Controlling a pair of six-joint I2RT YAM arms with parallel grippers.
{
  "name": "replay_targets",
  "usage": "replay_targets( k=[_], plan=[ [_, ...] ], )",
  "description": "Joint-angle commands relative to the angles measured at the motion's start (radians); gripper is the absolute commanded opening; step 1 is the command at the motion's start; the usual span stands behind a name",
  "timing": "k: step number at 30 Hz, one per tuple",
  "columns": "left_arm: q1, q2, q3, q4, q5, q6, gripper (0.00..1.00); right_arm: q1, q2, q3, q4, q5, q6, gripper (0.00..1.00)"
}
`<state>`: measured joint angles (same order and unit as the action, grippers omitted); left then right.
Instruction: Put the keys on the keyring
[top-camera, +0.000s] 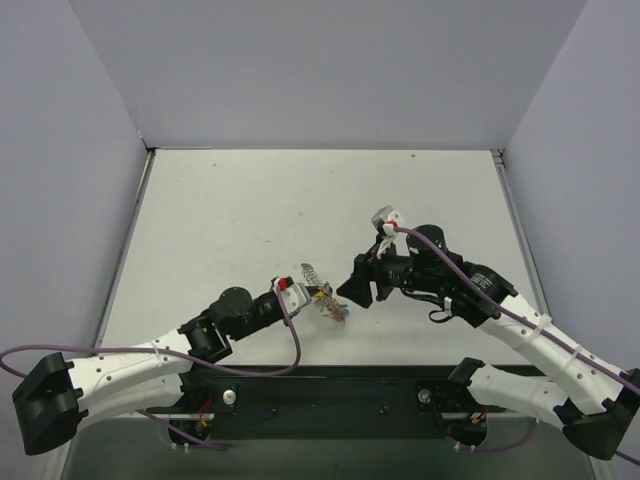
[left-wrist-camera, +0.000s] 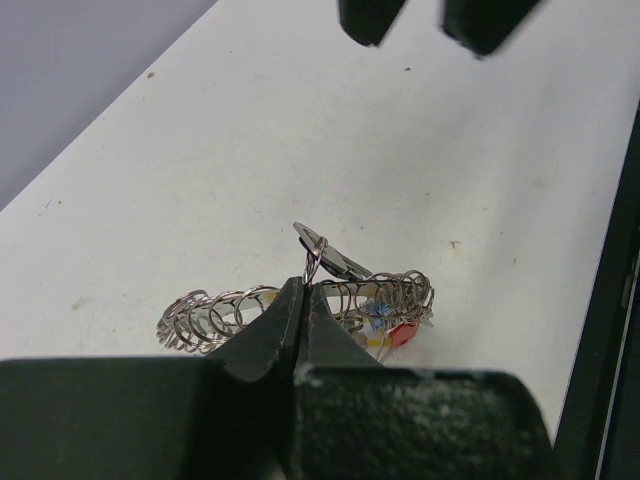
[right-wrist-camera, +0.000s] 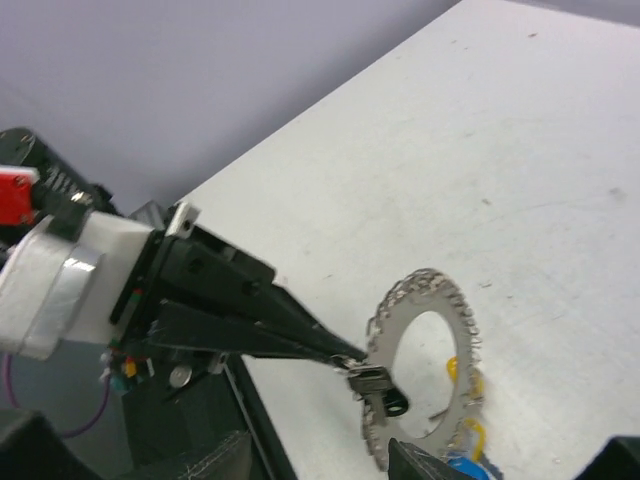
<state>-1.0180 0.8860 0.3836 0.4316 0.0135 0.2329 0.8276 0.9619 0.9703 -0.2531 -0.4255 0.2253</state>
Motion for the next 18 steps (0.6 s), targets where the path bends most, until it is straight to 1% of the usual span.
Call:
replay_targets(
  k=[1, 2, 3, 6, 7, 9, 10, 14, 15, 18],
  plan=[
    [0.002, -0.045, -0.014, 0.151, 0.071, 0.019, 0.00, -0.093, 0.000, -0.011, 0.044, 0.033, -0.011, 0.54],
    [0.002, -0.050, -0.017, 0.162, 0.083, 0.028, 0.00, -0.102, 0.003, -0.012, 0.048, 0.024, -0.018, 0.51],
    [0.002, -0.058, -0.023, 0.170, 0.104, 0.032, 0.00, -0.108, 0.011, -0.013, 0.060, 0.025, -0.023, 0.45],
    [0.002, -0.074, -0.045, 0.208, 0.141, 0.040, 0.00, -0.120, 0.040, -0.005, 0.072, 0.030, -0.041, 0.35],
    [0.002, -0.079, -0.048, 0.216, 0.151, 0.043, 0.00, -0.122, 0.049, -0.005, 0.081, 0.027, -0.041, 0.33],
    [0.001, -0.090, -0.055, 0.231, 0.174, 0.054, 0.00, -0.125, 0.073, -0.005, 0.100, 0.004, -0.047, 0.24],
    [0.002, -0.090, -0.055, 0.237, 0.178, 0.054, 0.00, -0.125, 0.083, -0.007, 0.109, 0.001, -0.046, 0.22],
    [0.002, -0.091, -0.051, 0.239, 0.218, 0.065, 0.00, -0.130, 0.139, -0.012, 0.140, -0.058, -0.034, 0.13],
    [0.002, -0.091, -0.051, 0.239, 0.221, 0.065, 0.00, -0.130, 0.147, -0.007, 0.144, -0.088, -0.030, 0.13],
    [0.002, -0.093, -0.051, 0.242, 0.223, 0.066, 0.00, -0.128, 0.167, -0.010, 0.147, -0.114, -0.018, 0.11]
  ],
)
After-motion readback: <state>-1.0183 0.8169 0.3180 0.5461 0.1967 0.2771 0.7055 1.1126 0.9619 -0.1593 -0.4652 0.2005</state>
